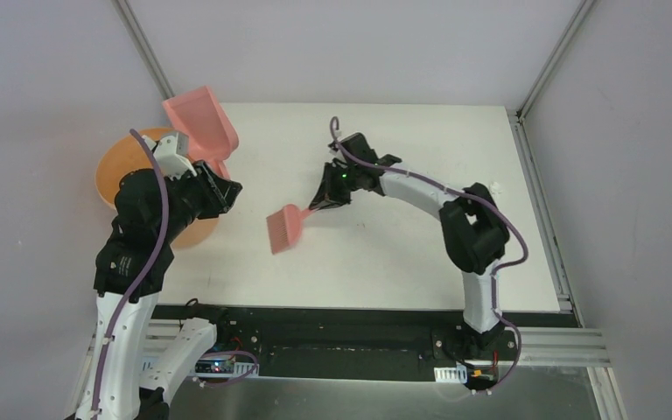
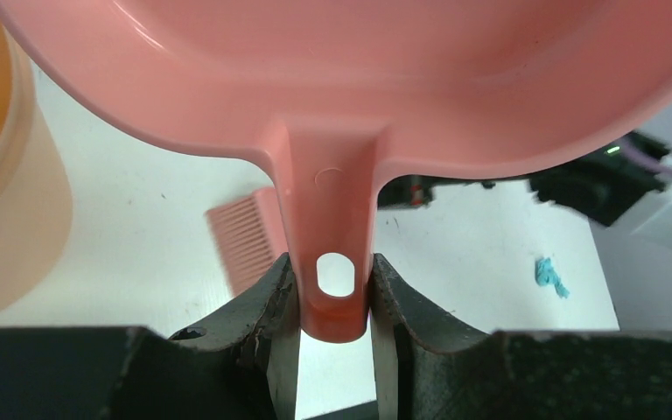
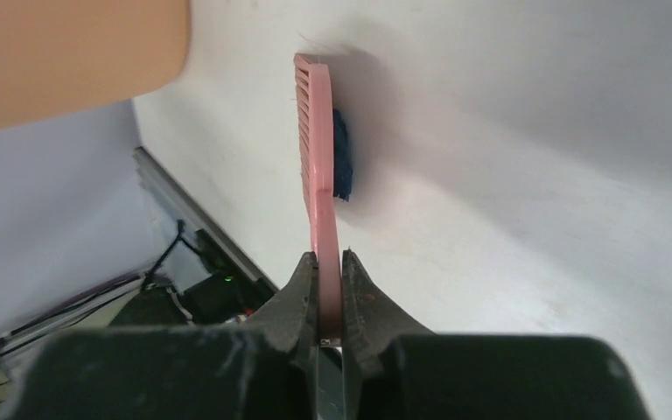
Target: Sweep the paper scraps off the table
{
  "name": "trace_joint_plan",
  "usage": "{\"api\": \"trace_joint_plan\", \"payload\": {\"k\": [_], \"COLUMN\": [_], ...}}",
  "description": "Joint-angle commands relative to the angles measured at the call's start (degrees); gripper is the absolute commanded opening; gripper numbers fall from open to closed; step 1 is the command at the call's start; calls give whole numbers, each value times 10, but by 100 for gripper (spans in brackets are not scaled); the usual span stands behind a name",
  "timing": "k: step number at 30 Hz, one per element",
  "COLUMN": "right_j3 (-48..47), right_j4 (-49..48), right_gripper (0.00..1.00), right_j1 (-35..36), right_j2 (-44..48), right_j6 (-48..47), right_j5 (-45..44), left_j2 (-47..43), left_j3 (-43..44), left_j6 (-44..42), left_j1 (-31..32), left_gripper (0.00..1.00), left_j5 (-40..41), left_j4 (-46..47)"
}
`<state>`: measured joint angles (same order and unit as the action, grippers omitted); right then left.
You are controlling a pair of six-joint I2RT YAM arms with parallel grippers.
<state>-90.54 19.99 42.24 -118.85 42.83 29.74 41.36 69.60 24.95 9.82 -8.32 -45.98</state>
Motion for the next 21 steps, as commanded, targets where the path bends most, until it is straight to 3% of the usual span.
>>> {"api": "trace_joint_plan", "payload": {"k": [1,7,13,21], "right_j3": [46,221,267,223], "right_j4": [127,118,163,243], "right_gripper": [0,0,0,0], "right_j1": [-45,-141,-286,-418], "right_j2": [103,264,400,546], "right_j6": [-151,-199,-257,-303], "right_j5": [-105,-193,-184,67], "left_j2": [27,81,181,347], "left_j3": [2,-42,-51,-60], "left_j6": [-52,-53,-75,-120], "left_j1": [6,24,171,309], "left_gripper": [0,0,0,0], "left_j5": [-68,-186,-101,-30], "left_j4": [-22,-21,-15,-7]}}
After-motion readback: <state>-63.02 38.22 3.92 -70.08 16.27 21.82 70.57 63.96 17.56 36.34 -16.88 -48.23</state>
